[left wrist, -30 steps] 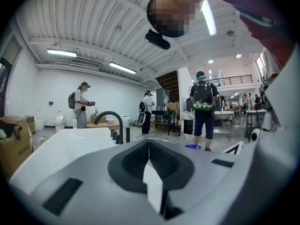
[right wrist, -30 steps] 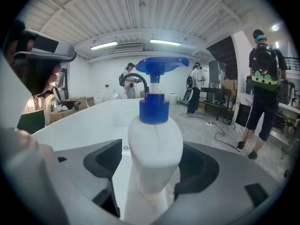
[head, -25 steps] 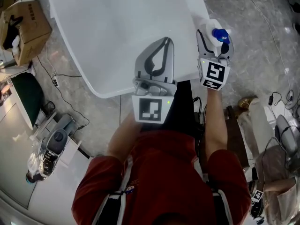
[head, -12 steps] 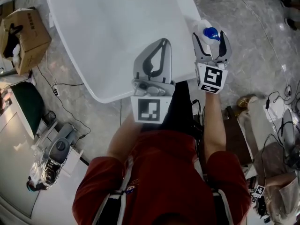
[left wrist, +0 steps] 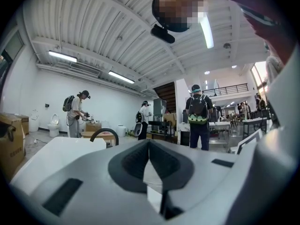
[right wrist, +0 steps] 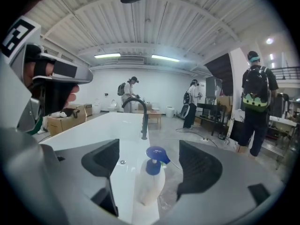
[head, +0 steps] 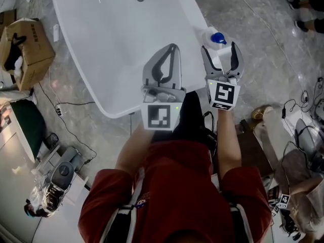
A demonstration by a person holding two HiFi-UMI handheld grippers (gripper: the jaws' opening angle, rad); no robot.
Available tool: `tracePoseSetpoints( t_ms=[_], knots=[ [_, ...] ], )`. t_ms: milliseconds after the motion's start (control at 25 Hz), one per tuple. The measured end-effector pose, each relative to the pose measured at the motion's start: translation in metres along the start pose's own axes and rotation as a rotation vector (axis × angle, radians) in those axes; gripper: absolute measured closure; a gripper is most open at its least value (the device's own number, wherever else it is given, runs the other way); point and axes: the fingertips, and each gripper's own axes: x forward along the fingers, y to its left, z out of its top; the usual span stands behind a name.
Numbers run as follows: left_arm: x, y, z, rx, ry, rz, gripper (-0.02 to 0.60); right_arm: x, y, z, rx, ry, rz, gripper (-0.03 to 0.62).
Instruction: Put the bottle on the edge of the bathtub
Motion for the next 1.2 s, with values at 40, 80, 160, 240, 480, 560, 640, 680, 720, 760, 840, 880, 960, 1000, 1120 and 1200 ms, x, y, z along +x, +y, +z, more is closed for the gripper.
tracePoseSetpoints(
  t_ms=[40,80,160,240,480,560,640,680,720,760,840,880,960,1000,1120,1200],
  knots=[
    [0.000,0.002,0.005,-0.003,-0.008,0.003,0.565,-0.003,0.002,0.009,-0.002,-0.013,0.002,0.207],
    [-0.001,0.004,0.012,-0.003,-0.022,0.005,0.565,-0.006,0.005,0.019,-0.007,-0.026,0.003,0.207],
    [-0.006,0.008,0.026,-0.002,-0.040,0.010,0.565,-0.018,0.011,0.037,-0.019,-0.040,0.003,0.207],
    [-0.013,0.011,0.039,0.001,-0.045,0.013,0.565,-0.031,0.015,0.053,-0.024,-0.048,-0.003,0.207],
    [-0.016,0.031,0.075,0.055,-0.083,0.026,0.565,-0.051,0.021,0.121,-0.043,-0.163,-0.028,0.207],
    [-0.022,0.041,0.086,0.072,-0.086,0.031,0.565,-0.059,0.029,0.145,-0.053,-0.196,-0.029,0.207],
    [-0.026,0.049,0.099,0.082,-0.097,0.035,0.565,-0.066,0.038,0.170,-0.070,-0.235,-0.027,0.207],
    [-0.028,0.053,0.107,0.078,-0.110,0.039,0.565,-0.069,0.041,0.181,-0.079,-0.254,-0.029,0.207],
    [-0.031,0.056,0.114,0.070,-0.123,0.041,0.565,-0.073,0.044,0.191,-0.088,-0.272,-0.033,0.207],
    [-0.034,0.059,0.121,0.064,-0.131,0.042,0.565,-0.078,0.049,0.200,-0.096,-0.289,-0.036,0.207],
    [-0.041,0.066,0.133,0.058,-0.143,0.043,0.565,-0.086,0.057,0.216,-0.102,-0.320,-0.042,0.207],
    [-0.044,0.069,0.138,0.056,-0.148,0.043,0.565,-0.090,0.061,0.223,-0.095,-0.333,-0.045,0.207],
    [-0.049,0.075,0.149,0.058,-0.156,0.037,0.565,-0.097,0.065,0.234,-0.064,-0.355,-0.051,0.207],
    [-0.051,0.077,0.153,0.066,-0.158,0.030,0.565,-0.101,0.066,0.238,-0.047,-0.364,-0.056,0.207],
    [-0.058,0.080,0.155,0.116,-0.147,-0.008,0.565,-0.112,0.070,0.248,-0.017,-0.384,-0.087,0.207],
    [-0.063,0.081,0.160,0.108,-0.149,-0.026,0.565,-0.118,0.075,0.255,-0.023,-0.393,-0.107,0.207]
  ],
)
